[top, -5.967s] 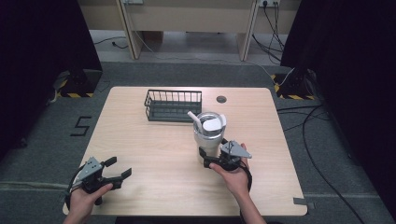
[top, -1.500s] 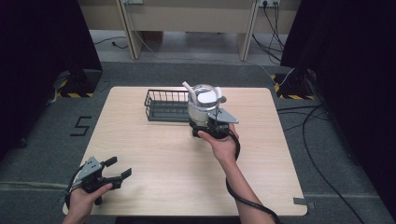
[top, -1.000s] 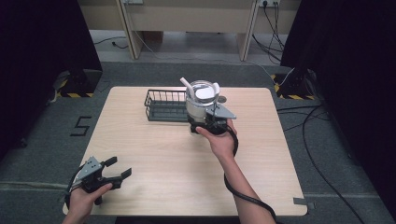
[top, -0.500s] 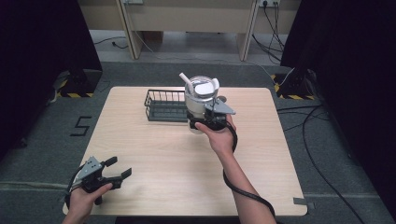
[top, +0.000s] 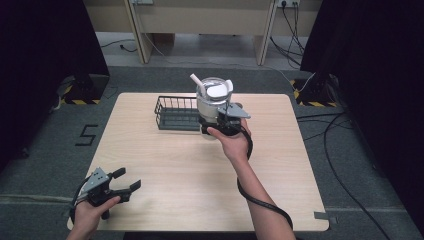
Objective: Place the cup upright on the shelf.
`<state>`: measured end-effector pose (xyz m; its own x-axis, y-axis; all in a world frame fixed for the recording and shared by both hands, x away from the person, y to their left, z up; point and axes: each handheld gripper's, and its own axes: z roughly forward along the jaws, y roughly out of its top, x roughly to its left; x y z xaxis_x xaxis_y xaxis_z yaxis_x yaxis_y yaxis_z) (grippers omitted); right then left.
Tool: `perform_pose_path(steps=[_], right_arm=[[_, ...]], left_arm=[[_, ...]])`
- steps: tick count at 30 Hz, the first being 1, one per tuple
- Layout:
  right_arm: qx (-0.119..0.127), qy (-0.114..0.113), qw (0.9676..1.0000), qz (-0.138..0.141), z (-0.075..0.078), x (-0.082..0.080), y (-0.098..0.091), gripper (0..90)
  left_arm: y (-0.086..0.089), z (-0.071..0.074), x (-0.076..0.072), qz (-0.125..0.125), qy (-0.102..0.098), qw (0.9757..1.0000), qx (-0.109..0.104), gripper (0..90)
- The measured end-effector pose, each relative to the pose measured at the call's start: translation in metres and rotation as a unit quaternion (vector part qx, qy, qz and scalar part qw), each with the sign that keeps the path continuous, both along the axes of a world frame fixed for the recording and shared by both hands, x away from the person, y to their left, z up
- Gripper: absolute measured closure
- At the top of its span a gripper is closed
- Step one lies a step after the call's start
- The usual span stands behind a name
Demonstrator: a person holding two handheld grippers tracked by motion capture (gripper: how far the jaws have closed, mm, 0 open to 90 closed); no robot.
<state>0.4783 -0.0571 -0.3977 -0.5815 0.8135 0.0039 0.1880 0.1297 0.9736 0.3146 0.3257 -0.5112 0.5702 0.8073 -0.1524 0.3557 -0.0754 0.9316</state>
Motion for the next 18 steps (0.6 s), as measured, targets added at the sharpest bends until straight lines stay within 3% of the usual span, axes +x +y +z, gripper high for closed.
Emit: perform_pose_path(steps=[18], right_arm=[[0.001, -0.003, 1.0, -0.007, 0.009, 0.013, 0.002, 10.9]], left_arm=[[0.001, 0.0, 0.0, -0.001, 0.002, 1.0, 0.0, 14.8]])
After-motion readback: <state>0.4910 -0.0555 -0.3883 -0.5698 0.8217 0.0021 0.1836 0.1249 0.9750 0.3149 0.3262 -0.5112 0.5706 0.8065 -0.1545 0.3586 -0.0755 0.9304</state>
